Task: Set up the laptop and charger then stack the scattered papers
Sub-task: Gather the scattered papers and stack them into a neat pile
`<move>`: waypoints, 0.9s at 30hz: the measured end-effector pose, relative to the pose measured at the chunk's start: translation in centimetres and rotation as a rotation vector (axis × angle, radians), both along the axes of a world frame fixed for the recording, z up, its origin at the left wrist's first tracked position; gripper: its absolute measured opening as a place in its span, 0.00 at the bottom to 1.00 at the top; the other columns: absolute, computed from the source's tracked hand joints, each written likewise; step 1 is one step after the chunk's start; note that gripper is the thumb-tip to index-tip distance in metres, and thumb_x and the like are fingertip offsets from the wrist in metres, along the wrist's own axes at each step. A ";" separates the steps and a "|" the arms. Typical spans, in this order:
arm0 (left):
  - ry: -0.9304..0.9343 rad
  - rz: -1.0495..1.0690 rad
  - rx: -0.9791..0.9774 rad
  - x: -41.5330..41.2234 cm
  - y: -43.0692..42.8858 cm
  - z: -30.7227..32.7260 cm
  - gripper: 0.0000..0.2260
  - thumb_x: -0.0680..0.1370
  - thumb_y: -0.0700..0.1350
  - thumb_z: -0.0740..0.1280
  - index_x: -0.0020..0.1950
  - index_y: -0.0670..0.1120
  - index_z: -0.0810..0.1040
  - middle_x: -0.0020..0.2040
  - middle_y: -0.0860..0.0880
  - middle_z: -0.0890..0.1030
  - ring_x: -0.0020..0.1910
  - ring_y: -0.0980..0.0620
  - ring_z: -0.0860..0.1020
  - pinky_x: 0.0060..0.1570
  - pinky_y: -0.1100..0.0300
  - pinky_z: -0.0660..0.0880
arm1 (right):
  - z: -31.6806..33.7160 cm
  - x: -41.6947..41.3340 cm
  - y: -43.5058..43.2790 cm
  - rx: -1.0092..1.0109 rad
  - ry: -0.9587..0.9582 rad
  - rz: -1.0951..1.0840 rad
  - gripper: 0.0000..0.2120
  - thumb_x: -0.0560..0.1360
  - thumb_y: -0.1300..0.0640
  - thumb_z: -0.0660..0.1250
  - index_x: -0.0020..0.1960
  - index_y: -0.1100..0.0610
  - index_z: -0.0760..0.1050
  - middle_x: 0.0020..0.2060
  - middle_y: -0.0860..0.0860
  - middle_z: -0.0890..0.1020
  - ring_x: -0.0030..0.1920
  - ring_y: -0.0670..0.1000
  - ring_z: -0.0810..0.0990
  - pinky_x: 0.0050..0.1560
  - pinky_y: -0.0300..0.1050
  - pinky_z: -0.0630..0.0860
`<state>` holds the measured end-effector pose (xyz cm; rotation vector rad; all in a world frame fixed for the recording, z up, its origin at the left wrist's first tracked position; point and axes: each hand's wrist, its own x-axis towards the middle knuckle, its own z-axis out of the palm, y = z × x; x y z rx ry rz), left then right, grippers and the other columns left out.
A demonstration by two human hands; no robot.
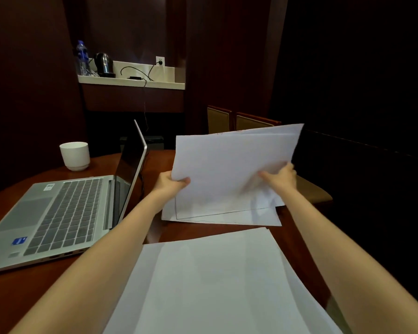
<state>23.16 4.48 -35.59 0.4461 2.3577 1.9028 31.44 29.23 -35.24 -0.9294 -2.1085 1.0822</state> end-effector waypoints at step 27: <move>-0.011 -0.036 0.196 1.3 0.7 0.2 0.22 0.74 0.43 0.69 0.66 0.42 0.71 0.62 0.43 0.76 0.62 0.42 0.74 0.62 0.49 0.72 | -2.3 5.1 1.6 -0.372 0.428 0.250 0.17 0.74 0.57 0.69 0.61 0.59 0.72 0.55 0.55 0.78 0.52 0.55 0.78 0.46 0.46 0.75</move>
